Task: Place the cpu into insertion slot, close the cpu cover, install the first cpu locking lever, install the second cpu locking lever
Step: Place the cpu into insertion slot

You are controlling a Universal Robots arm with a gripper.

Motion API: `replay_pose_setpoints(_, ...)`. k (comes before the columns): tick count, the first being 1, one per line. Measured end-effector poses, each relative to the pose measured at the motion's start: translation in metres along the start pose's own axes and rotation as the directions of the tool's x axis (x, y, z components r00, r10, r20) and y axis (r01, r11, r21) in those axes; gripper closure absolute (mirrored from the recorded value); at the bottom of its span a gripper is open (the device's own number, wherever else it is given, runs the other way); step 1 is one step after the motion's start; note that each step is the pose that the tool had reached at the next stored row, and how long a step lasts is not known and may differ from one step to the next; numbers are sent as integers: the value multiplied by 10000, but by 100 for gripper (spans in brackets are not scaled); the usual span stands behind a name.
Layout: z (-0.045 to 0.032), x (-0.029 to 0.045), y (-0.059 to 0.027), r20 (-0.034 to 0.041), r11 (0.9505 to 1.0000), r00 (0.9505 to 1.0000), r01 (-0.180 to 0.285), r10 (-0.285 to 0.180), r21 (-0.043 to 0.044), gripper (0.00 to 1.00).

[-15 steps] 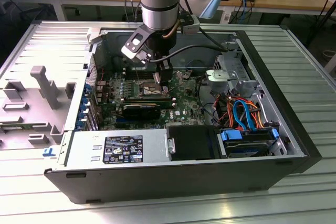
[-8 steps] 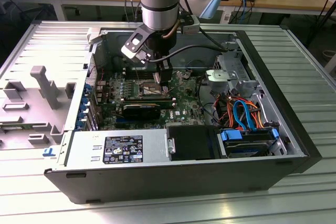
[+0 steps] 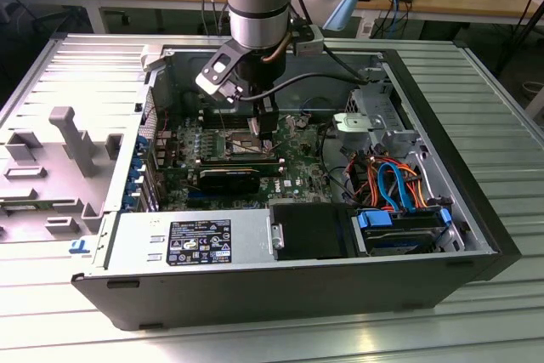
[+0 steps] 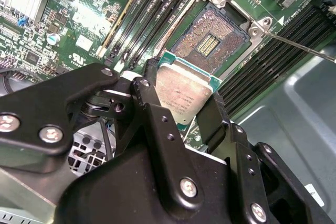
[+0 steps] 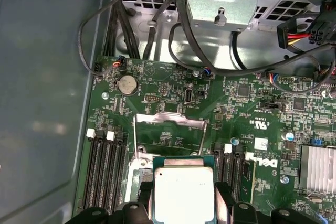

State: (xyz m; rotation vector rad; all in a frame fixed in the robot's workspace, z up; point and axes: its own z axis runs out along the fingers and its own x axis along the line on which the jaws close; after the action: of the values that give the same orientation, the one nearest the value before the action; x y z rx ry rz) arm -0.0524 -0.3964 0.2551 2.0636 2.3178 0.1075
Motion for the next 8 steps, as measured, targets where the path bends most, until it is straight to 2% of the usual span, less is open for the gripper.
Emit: replay_pose_setpoints(8,2,0,0,11,9999,9999,-139,139,-2,45)
